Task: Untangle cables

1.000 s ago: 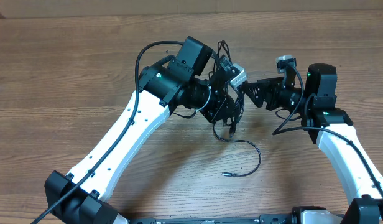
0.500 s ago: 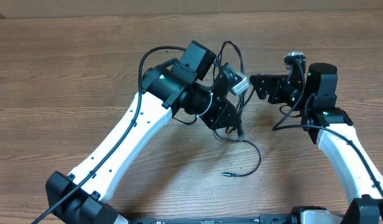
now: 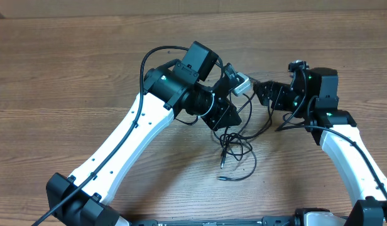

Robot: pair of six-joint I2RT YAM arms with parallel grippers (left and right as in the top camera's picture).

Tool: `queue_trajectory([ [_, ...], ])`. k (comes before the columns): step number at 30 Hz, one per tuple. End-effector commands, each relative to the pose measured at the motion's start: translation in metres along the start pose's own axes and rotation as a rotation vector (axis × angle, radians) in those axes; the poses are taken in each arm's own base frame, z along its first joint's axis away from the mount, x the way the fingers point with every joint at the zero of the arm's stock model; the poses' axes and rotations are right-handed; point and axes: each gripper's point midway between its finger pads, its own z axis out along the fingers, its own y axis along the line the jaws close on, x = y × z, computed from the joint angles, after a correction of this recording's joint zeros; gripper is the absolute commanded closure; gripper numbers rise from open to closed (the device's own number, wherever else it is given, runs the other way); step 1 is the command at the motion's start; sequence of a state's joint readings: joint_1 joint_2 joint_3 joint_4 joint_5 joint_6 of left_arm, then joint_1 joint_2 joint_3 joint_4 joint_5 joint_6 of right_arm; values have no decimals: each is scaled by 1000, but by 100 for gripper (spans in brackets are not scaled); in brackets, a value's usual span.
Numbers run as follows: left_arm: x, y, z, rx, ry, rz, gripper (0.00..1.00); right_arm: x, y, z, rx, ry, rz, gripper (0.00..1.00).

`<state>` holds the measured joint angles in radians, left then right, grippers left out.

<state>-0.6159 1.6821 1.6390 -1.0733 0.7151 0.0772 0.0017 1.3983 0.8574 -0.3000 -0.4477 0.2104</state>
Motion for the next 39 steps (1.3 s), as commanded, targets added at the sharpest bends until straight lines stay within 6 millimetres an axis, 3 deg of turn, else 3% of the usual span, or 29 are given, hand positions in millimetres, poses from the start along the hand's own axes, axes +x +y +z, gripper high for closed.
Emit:
queue_trajectory([
  [1, -4, 18, -11, -161, -15, 37, 96, 8, 12, -1, -69, 42, 20, 14],
  [4, -1, 41, -16, -295, -2, 10, 91, 17, 22, -3, -130, 85, 35, 14],
  [6, 0, 51, -19, -356, -1, -18, 95, 23, 25, -4, -149, 113, 48, 14],
  [10, 0, 56, -21, -390, -2, -38, 96, 41, 33, -8, -204, 191, 82, 14],
  [16, 3, 69, -24, -459, 11, -44, 76, 69, 30, -14, -189, 302, 109, 15],
  [19, 4, 72, -20, -458, 22, -50, 74, 77, 29, -17, -180, 335, 132, 16],
  [23, 7, 80, -10, -456, 52, -69, 72, 86, 28, -20, -170, 372, 158, 16],
  [26, 13, 89, 6, -437, 95, -91, 82, 86, 28, -20, -169, 375, 160, 16],
  [29, 22, 94, 29, -367, 153, -125, 75, 85, 28, -19, -170, 368, 155, 16],
  [36, 56, 106, 58, -298, 316, -165, 80, 84, 17, -17, -104, 357, 143, 15],
  [39, 70, 106, 66, -257, 384, -150, 76, 83, 14, -16, -90, 349, 137, 14],
])
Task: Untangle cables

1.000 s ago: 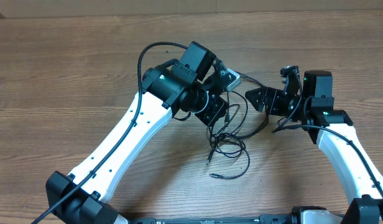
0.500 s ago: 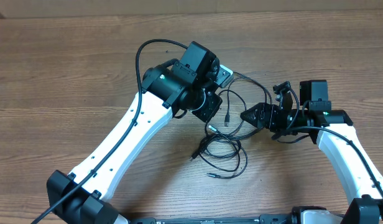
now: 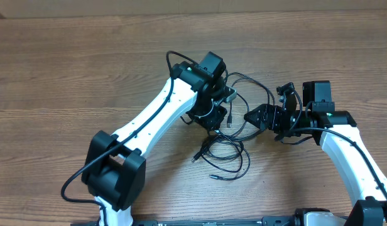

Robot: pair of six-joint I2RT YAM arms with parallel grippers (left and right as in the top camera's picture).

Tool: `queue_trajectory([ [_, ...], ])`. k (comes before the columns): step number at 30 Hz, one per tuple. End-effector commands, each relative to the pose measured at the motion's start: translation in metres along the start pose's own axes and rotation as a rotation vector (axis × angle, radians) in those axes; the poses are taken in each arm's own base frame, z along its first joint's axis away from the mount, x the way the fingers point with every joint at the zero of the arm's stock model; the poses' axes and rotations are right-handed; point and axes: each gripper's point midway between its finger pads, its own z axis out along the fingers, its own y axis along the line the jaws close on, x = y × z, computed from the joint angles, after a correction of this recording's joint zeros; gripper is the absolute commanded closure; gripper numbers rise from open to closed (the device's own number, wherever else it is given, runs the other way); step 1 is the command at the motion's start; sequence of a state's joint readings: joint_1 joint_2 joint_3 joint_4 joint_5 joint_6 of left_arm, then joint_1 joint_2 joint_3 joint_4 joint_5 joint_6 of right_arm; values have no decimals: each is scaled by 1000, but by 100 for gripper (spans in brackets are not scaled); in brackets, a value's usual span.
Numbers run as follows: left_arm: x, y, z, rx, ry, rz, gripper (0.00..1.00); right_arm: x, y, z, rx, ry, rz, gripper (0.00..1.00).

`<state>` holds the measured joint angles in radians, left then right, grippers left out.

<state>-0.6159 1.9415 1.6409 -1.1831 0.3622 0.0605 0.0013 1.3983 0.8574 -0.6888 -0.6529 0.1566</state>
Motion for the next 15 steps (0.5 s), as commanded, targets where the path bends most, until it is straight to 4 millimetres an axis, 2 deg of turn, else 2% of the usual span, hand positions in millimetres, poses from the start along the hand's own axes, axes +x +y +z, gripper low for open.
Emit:
queue_trajectory([
  [1, 5, -7, 14, 56, 61, 82, 75, -6, -4, -1, 28, -23, -19, 14],
  [8, 19, 3, 56, 85, 188, 192, 73, -9, -3, -1, 25, -33, -26, 11],
  [10, 23, 11, 65, 61, 219, 193, 68, -10, -3, -1, 24, -36, -29, 10],
  [15, 25, 26, 81, 8, 259, 191, 65, -12, -2, -1, 23, -43, -34, 10],
])
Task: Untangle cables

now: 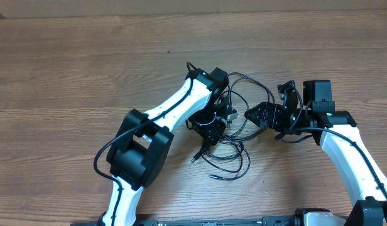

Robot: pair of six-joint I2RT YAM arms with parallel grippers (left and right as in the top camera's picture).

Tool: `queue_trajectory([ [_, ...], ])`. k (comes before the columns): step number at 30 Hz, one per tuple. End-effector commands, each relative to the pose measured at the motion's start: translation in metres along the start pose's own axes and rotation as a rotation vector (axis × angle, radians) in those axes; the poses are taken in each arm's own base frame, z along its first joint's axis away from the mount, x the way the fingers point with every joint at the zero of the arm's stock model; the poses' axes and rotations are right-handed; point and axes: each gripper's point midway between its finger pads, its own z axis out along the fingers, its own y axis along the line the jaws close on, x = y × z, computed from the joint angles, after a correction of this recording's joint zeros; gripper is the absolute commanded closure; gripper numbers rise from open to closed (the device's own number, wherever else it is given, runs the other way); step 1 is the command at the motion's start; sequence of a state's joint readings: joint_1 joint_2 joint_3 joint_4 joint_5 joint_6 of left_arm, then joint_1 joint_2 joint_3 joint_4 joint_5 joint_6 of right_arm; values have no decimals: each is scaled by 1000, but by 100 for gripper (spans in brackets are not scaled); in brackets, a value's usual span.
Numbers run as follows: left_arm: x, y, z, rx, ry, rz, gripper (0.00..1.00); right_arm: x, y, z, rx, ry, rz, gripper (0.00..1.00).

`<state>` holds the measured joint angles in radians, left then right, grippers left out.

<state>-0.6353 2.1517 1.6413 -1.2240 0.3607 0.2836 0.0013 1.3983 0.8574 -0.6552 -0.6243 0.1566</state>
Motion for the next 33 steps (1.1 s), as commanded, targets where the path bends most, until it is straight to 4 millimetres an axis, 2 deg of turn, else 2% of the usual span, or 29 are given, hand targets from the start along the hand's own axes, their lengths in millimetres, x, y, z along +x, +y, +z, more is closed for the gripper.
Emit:
queue_trajectory([
  [1, -4, 15, 16, -52, 34, 35, 64, -4, 1, -1, 1, -11, -14, 10],
  [6, -8, 20, 33, -48, 47, 38, 60, -4, 1, -1, 0, -11, -14, 10],
  [10, -4, 18, 52, -37, 96, 40, 62, -5, 1, -1, -1, -16, -17, 10],
  [11, -4, 17, 54, -36, 104, 43, 66, -5, 1, -1, -1, -17, -18, 10],
  [12, -3, 16, 59, -34, 116, 47, 73, -6, 1, -1, -2, -19, -19, 10],
  [14, -3, 14, 62, -34, 120, 53, 96, -6, 1, -1, -2, -20, -20, 10],
  [18, -3, 14, 60, -34, 118, 31, 96, -7, 1, -1, -2, -23, -22, 10],
  [20, -3, 16, 52, -34, 114, -8, 96, -7, 1, -1, -2, -23, -23, 10],
  [23, -9, 18, 31, -43, 68, -24, 96, -7, 1, -1, -3, -25, -24, 10],
  [24, -19, 18, 6, -61, -6, -22, 96, -8, 1, -1, -3, -25, -24, 10],
  [25, -22, 17, -4, -68, -33, -18, 96, -8, 1, -1, -3, -25, -24, 10],
  [26, -31, 16, -34, -98, -119, -15, 96, -7, 2, -1, -3, -25, -24, 10],
  [27, -33, 17, -45, -118, -150, -20, 96, -7, 2, -1, -3, -25, -24, 10],
  [28, -37, 20, -75, -173, -227, -35, 96, -8, 2, -1, -3, -25, -24, 10],
  [29, -38, 19, -92, -197, -275, -36, 96, -8, 2, -1, -3, -25, -25, 9],
  [31, -39, 10, -129, -226, -384, -13, 96, -8, 2, -1, -3, -26, -25, 9],
  [33, -39, 0, -156, -251, -465, 12, 96, -9, 2, -1, -4, -29, -27, 9],
])
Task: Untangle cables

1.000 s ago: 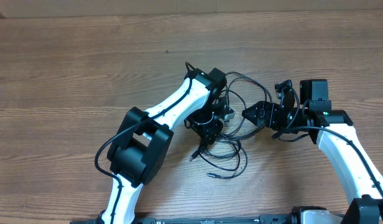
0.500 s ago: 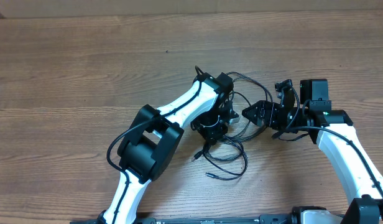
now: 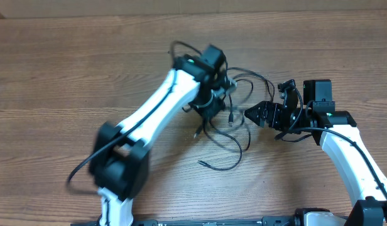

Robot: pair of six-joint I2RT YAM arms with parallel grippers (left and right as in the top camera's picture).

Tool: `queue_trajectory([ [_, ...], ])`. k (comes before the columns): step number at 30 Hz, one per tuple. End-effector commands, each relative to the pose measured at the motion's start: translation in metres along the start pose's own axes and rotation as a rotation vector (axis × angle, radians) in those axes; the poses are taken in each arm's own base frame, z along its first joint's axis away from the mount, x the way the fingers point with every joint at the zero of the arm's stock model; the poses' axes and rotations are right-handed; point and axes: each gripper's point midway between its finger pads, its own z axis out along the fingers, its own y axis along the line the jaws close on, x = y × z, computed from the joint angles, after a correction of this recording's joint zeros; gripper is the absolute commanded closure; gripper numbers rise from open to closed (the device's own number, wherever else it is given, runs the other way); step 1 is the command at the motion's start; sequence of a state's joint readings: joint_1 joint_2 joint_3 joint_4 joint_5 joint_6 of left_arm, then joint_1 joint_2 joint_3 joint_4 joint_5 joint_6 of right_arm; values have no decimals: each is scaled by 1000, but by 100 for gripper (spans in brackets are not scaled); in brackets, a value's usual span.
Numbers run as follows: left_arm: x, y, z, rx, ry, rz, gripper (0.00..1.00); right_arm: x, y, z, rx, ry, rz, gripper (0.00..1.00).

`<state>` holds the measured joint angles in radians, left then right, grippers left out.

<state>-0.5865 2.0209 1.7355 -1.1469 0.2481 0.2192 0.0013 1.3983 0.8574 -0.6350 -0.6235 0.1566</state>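
Observation:
A tangle of thin black cables (image 3: 230, 145) lies in loops on the wooden table at centre, one free plug end (image 3: 201, 163) pointing left. A small grey adapter (image 3: 229, 89) and a dangling plug (image 3: 231, 118) hang beside my left gripper (image 3: 218, 100). That gripper is mostly hidden under its wrist and looks shut on strands of the tangle. My right gripper (image 3: 250, 115) points left, its fingers drawn together to a tip on a black cable at the tangle's right side.
The left arm (image 3: 149, 119) crosses the table diagonally from the front left and is motion-blurred. The right arm (image 3: 344, 144) comes in from the front right, with its own black wiring (image 3: 294, 135) beside the wrist. The wooden table (image 3: 68, 75) stretches left and far.
My left wrist has shifted a little farther from the front edge, and the cable loops went with it. The free plug end now lies farther back and left. The right gripper has stayed put.
First both grippers met at the grey adapter, with cables trailing toward the front. Then the right gripper sat lower at the tangle's right side while the left arm swung its elbow left. The loops have since spread and shifted beneath the left wrist.

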Motion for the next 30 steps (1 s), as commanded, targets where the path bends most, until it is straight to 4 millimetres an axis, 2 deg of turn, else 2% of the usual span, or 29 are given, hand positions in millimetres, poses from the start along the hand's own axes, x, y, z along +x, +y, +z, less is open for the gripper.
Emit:
queue_trajectory([
  [1, -26, -11, -90, -79, -255, 35, 96, -5, 1, -1, -2, -16, -17, 9],
  [4, -28, -10, -125, -151, -342, 48, 96, -7, 4, -1, -18, -22, -22, 9],
  [8, -23, 2, -142, -254, -361, 35, 96, -11, 21, -2, -110, -33, -49, 9],
  [18, -21, 10, -144, -294, -360, -34, 96, -19, 63, -13, -350, -51, -136, 9],
  [20, -20, 10, -144, -294, -354, -35, 96, -23, 81, -20, -449, -70, -196, 9],
  [24, -13, 19, -144, -347, -323, -44, 96, -29, 89, -24, -486, -99, -238, 10],
  [27, -3, 24, -143, -397, -258, 60, 96, -34, 91, -26, -489, -126, -283, 10],
  [30, 7, 26, -141, -424, -184, 216, 96, -39, 94, -27, -484, -181, -438, 9],
])
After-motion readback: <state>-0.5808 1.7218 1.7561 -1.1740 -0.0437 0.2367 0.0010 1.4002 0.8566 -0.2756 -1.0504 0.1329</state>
